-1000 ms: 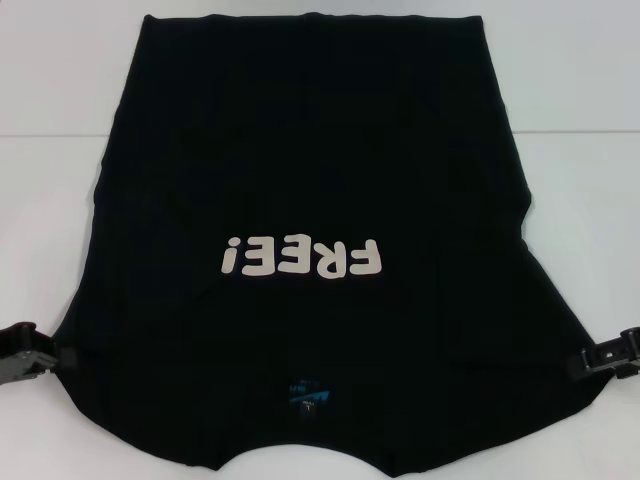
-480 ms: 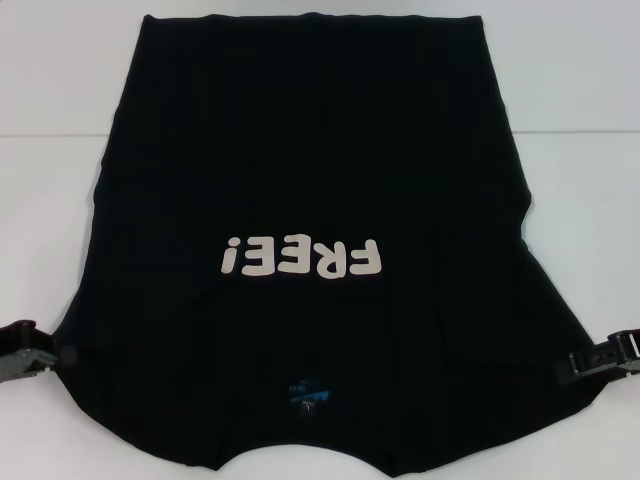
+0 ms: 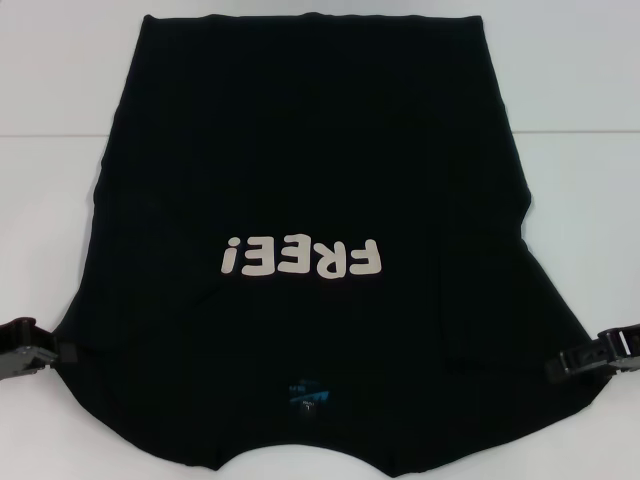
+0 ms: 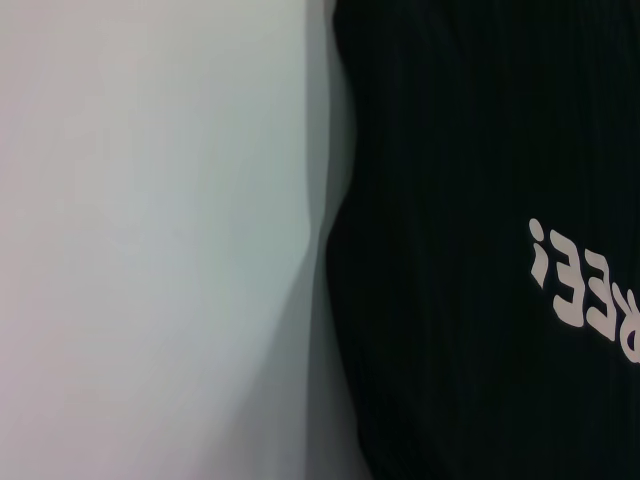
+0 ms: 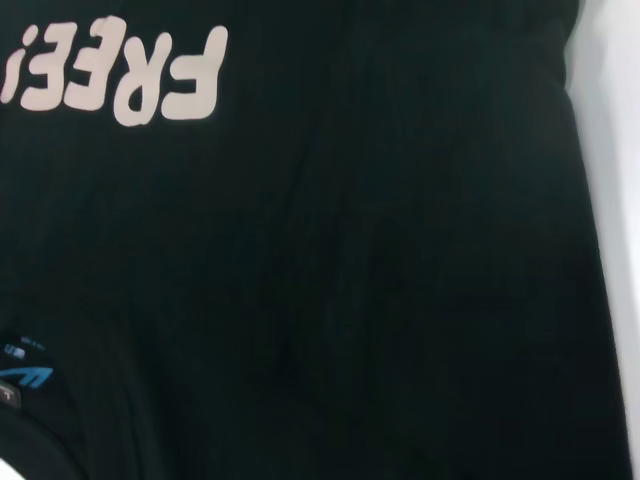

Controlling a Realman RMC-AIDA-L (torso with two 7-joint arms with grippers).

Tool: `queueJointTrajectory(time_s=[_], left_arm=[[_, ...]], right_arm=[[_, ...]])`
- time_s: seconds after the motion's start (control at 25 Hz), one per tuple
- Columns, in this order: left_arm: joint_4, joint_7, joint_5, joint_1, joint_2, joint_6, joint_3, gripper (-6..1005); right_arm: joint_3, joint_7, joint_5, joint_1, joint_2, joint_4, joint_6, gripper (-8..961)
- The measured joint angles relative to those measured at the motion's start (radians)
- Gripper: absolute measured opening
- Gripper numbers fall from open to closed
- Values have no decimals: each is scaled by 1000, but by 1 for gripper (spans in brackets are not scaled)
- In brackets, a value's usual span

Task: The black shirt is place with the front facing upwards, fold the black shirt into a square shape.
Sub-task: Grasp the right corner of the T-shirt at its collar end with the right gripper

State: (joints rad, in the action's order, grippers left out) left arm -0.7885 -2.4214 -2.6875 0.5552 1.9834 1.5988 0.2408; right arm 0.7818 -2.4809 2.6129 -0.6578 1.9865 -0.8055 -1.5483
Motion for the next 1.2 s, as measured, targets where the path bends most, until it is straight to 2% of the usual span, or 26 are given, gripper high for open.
queueJointTrajectory(time_s=[0.44,1.2], left_arm=[[0,-1,0,5,-1,2,0,27],[2,-2,0,5,-2,0,0,27]], right_arm=[[-4,-9,8,10,-24,-3,18,886],[3,-7,32,4,-14,0,28,884]])
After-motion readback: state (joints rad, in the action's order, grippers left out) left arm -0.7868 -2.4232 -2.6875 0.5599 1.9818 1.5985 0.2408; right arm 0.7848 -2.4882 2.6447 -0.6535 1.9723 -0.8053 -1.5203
